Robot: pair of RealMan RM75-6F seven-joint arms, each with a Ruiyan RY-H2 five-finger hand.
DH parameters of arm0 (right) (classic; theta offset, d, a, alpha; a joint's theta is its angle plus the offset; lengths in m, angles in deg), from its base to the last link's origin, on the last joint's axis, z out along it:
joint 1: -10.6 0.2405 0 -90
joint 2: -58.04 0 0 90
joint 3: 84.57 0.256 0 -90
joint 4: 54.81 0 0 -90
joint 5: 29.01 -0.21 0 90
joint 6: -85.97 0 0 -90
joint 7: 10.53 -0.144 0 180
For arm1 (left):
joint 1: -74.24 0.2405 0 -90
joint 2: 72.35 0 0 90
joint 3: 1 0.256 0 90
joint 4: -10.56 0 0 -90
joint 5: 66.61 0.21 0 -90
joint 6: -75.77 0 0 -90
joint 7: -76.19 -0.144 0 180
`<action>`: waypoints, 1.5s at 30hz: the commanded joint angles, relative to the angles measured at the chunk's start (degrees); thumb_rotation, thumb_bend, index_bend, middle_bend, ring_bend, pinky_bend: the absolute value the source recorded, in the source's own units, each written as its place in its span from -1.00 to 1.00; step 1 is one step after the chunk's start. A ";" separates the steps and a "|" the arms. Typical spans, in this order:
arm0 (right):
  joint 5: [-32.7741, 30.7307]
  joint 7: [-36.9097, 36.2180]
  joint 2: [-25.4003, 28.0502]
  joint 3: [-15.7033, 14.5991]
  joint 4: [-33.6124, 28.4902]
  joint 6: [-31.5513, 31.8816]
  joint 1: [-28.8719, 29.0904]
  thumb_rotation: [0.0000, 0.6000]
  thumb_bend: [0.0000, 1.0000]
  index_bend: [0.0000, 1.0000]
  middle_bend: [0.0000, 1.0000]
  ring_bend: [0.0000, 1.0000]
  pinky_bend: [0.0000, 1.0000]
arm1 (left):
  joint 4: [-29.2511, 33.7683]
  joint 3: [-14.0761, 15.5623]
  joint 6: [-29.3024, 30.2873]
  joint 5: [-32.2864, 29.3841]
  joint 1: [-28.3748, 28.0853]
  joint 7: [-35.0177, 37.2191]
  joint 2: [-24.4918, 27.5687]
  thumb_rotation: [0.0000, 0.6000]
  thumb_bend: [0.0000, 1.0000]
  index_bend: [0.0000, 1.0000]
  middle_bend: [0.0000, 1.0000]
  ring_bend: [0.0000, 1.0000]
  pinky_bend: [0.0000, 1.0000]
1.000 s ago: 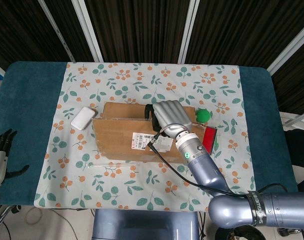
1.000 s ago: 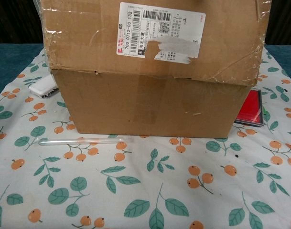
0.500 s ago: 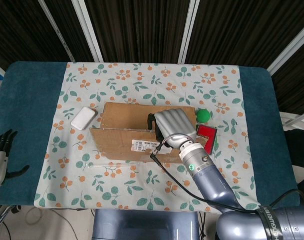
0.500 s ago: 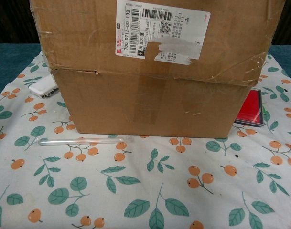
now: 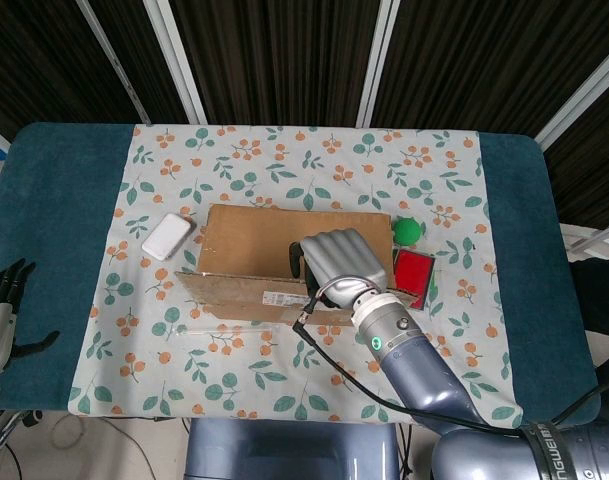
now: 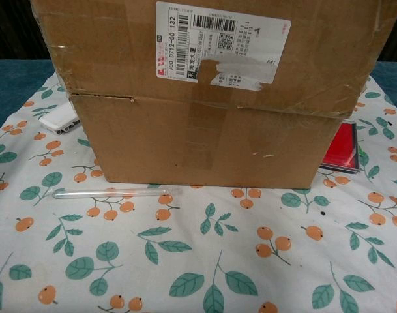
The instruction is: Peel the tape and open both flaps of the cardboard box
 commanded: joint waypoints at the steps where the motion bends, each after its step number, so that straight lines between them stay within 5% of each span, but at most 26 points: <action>1: -4.37 0.97 2.29 0.29 -0.01 -3.11 2.08 1.00 1.00 -0.03 0.22 0.18 0.04 | 0.01 -0.02 0.00 -0.09 0.03 0.04 -0.01 1.00 -0.72 -1.00 -1.00 -1.00 -1.00; 16: -13.26 1.76 7.24 0.21 -0.01 -8.68 7.08 1.00 1.00 -0.04 0.22 0.18 0.05 | -0.01 -0.12 0.07 -0.16 0.04 0.31 -0.05 1.00 -0.72 -1.00 -1.00 -1.00 -1.00; 25: -9.55 1.39 7.53 -2.58 -0.01 -6.58 6.35 1.00 1.00 -0.08 0.12 0.12 0.05 | -0.04 -0.03 0.14 -0.08 0.11 0.28 -0.04 1.00 -0.72 -1.00 -1.00 -1.00 -1.00; 30: 3.03 1.24 4.99 -7.94 -0.01 1.80 1.92 1.00 0.54 -0.25 -0.02 0.01 0.00 | -0.05 0.16 0.03 0.01 0.07 -0.30 -0.10 1.00 -0.72 -1.00 -1.00 -1.00 -1.00; 34: 18.98 -2.24 1.20 -14.69 -0.01 11.22 -6.64 1.00 0.19 -0.33 -0.16 -0.13 -0.15 | -0.47 0.37 0.03 0.46 -0.10 -1.28 -0.27 1.00 -0.72 -1.00 -1.00 -1.00 -1.00; 37: 28.87 -5.63 -0.68 -19.41 -0.01 17.49 -13.52 1.00 -0.02 -0.45 -0.34 -0.31 -0.29 | -0.49 0.44 -0.08 0.66 -0.31 -2.17 -0.29 1.00 -0.72 -1.00 -1.00 -1.00 -1.00; 42: 47.12 -9.98 -4.41 -29.07 3.32 27.29 -25.80 1.00 -0.32 -0.92 -0.92 -0.92 -0.51 | -0.11 0.52 -0.09 1.43 -0.91 -4.91 -0.03 1.00 -0.72 -1.00 -1.00 -1.00 -1.00; 45: 57.01 -12.49 -6.70 -34.51 8.65 31.24 -32.52 1.00 -0.48 -1.00 -1.00 -1.00 -0.53 | 0.95 0.47 -0.51 1.73 -1.54 -7.02 0.55 1.00 -0.72 -1.00 -1.00 -1.00 -1.00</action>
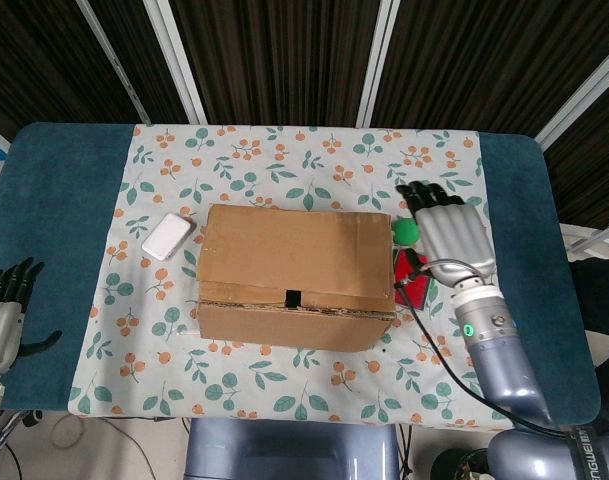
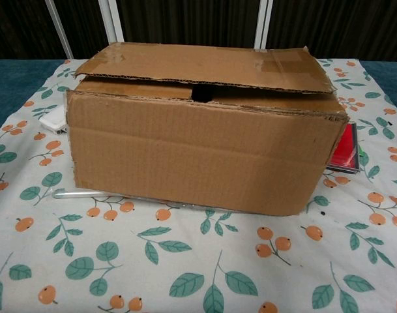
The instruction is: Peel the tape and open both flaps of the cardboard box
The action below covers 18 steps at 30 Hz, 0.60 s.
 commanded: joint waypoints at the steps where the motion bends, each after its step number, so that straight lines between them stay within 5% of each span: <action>1: 19.12 -6.44 -5.84 -12.63 8.54 11.37 -15.17 1.00 -0.52 -1.00 -1.00 -1.00 -0.53 | 1.34 -0.11 -0.57 0.46 -0.89 -2.27 0.77 1.00 -0.72 -1.00 -1.00 -1.00 -1.00; 6: 28.24 -12.27 -9.80 -17.02 17.83 17.22 -24.82 1.00 -0.61 -1.00 -1.00 -1.00 -0.54 | 5.35 -0.62 -2.76 1.52 -3.32 -6.36 2.76 1.00 -0.72 -1.00 -1.00 -1.00 -1.00; 18: 35.52 -24.52 -17.96 -17.37 32.77 19.99 -37.51 1.00 -0.54 -1.00 -1.00 -1.00 -0.54 | 18.88 -6.92 -8.77 -0.68 -12.95 -17.91 2.46 1.00 -0.70 -1.00 -1.00 -1.00 -1.00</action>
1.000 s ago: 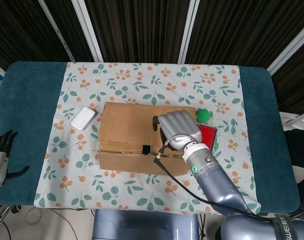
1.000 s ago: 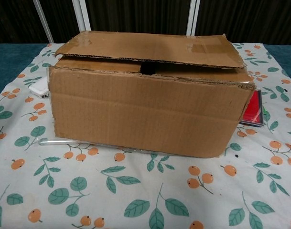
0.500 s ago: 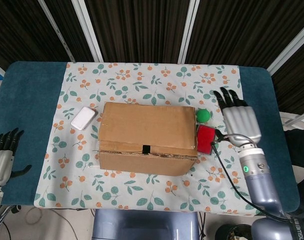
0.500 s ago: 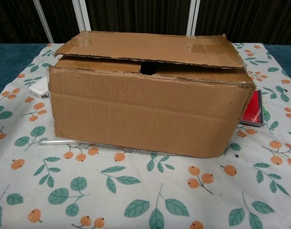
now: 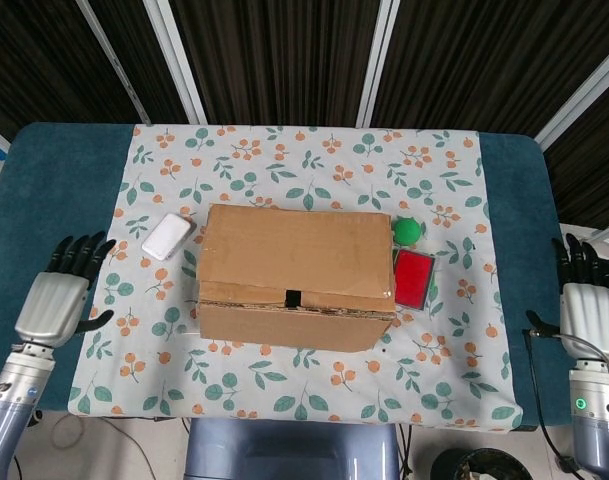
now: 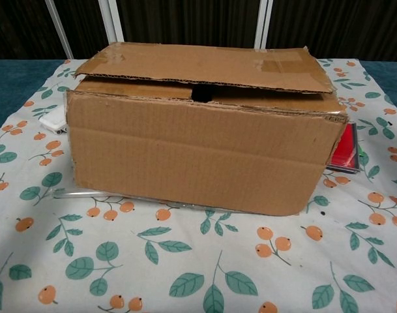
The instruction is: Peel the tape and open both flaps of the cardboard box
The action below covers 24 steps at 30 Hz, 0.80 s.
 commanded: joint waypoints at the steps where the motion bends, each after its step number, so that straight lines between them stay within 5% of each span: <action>1: 1.46 -3.63 -2.60 0.70 3.81 -0.18 -2.84 1.00 -0.53 -1.00 -1.00 -1.00 -0.54 | 4.68 -3.62 -2.98 -2.90 -4.45 -3.73 -1.39 1.00 -0.70 -1.00 -1.00 -1.00 -1.00; 10: 3.36 -9.18 -5.73 3.97 9.58 -3.42 -6.29 1.00 -0.52 -1.00 -1.00 -1.00 -0.54 | 9.96 -9.73 -7.71 -17.93 -16.26 -17.31 -8.95 1.00 -0.69 -1.00 -1.00 -1.00 -1.00; 24: 3.98 -11.64 -5.52 8.38 10.31 -6.71 -9.19 1.00 -0.50 -1.00 -1.00 -1.00 -0.54 | 7.83 -9.27 -5.56 -28.03 -24.98 -27.83 -17.51 1.00 -0.67 -1.00 -1.00 -1.00 -1.00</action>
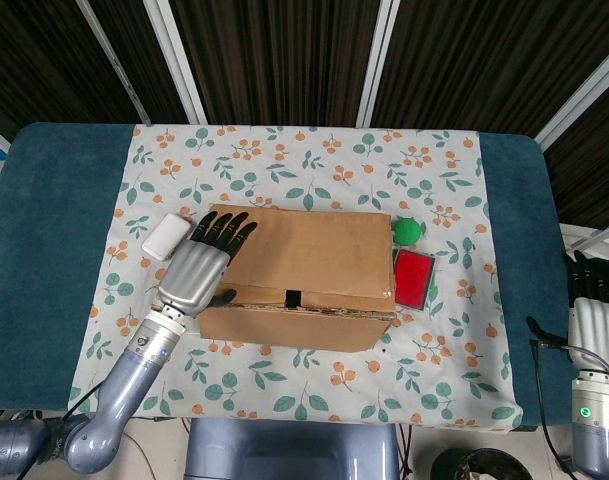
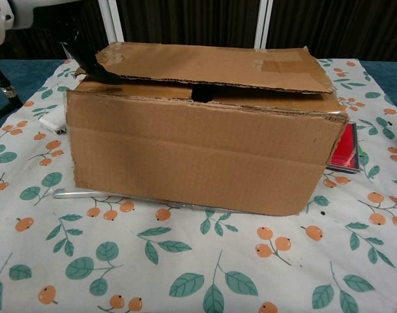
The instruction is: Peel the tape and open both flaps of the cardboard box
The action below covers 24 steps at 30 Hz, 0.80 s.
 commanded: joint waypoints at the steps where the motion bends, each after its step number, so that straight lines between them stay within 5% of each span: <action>1: 0.23 -0.06 0.09 0.89 -0.17 -0.54 -0.56 1.00 -0.50 -1.00 -1.00 -1.00 -0.54 | -0.95 0.59 0.54 -1.36 -1.38 -1.10 -1.21 1.00 -0.67 -1.00 -1.00 -1.00 -1.00; 15: 1.89 0.42 0.01 3.74 -1.15 -3.12 -2.55 1.00 -0.48 -1.00 -1.00 -1.00 -0.54 | -9.60 1.26 0.26 1.67 -6.18 -1.18 -3.76 1.00 -0.37 -1.00 -1.00 -1.00 -1.00; 24: 1.90 -0.17 0.19 5.63 -1.34 -4.59 -3.71 1.00 -0.48 -1.00 -1.00 -1.00 -0.54 | -17.24 -2.19 -2.06 3.35 -11.14 -0.48 -3.73 1.00 -0.37 -1.00 -1.00 -1.00 -1.00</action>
